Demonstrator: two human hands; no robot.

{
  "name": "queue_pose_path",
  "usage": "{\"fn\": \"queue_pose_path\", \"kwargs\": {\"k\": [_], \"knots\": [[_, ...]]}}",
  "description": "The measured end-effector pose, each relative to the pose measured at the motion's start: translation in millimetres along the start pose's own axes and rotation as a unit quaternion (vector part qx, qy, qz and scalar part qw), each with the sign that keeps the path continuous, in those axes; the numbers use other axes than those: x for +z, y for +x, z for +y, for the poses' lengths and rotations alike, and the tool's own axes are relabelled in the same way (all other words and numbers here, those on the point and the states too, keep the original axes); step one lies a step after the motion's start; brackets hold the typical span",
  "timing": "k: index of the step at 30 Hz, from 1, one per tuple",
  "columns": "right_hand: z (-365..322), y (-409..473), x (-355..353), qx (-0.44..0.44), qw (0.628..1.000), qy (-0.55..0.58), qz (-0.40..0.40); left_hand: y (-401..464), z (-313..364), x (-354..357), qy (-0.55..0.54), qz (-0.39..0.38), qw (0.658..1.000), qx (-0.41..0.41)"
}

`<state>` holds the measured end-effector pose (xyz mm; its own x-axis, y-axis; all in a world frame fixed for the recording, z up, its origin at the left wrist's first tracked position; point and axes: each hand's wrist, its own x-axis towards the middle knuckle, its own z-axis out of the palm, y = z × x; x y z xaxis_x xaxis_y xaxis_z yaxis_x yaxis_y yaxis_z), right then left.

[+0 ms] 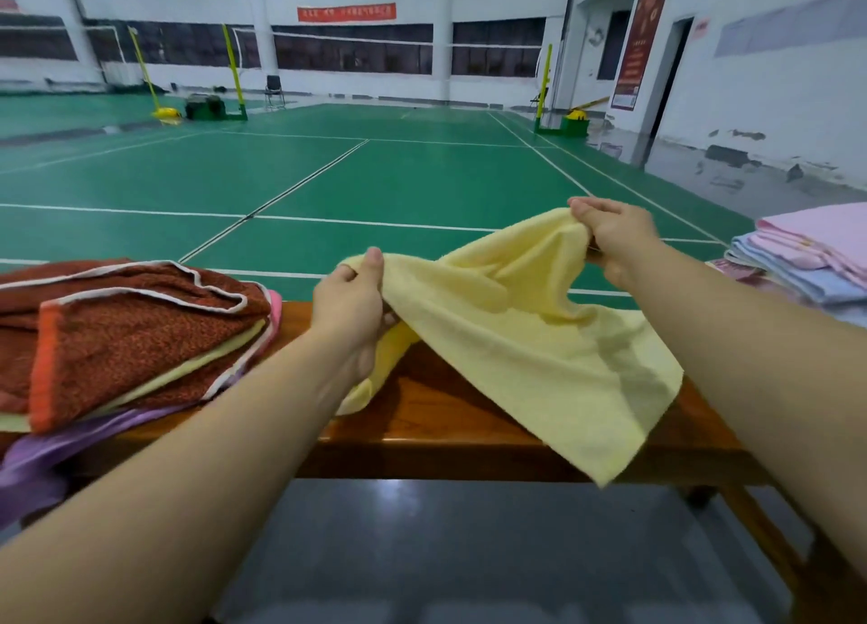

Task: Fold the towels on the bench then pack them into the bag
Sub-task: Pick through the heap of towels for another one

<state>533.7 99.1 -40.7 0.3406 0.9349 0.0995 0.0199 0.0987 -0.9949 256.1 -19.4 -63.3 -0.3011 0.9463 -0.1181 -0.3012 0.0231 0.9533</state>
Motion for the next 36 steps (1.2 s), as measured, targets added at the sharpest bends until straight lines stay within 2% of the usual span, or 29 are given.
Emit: {"fn": "queue_pose_path", "kwargs": {"k": [3,6,9,15,21,25,31,36], "knots": [[-6.3,5.1,-17.5,0.005,0.997,0.037,0.065,31.1,30.3,-5.4,0.022,0.01,1.0,0.011],[-16.2,7.1,-31.9,-0.016,0.996,0.026,0.089,57.0,66.5,-4.7,0.057,0.032,0.996,0.062],[-27.4,8.9,-38.5,-0.046,0.993,0.005,0.105,73.7,94.8,4.7,0.114,0.006,0.988,0.106],[-53.3,3.2,-35.9,-0.113,0.983,0.001,0.144,88.3,121.5,25.0,0.115,-0.031,0.98,0.162],[-86.0,1.6,-34.2,-0.161,0.977,-0.02,0.138,90.3,148.9,29.6,0.072,-0.038,0.975,0.206],[-100.5,4.7,-30.3,-0.183,0.974,0.006,0.133,94.1,161.5,31.7,0.059,-0.044,0.973,0.218],[-98.8,28.8,-14.8,-0.189,0.981,0.019,0.034,123.4,164.1,40.7,0.039,-0.032,0.974,0.219],[-97.6,55.6,-0.1,-0.185,0.983,-0.002,0.021,148.8,168.9,51.0,0.028,-0.041,0.977,0.207]]}}
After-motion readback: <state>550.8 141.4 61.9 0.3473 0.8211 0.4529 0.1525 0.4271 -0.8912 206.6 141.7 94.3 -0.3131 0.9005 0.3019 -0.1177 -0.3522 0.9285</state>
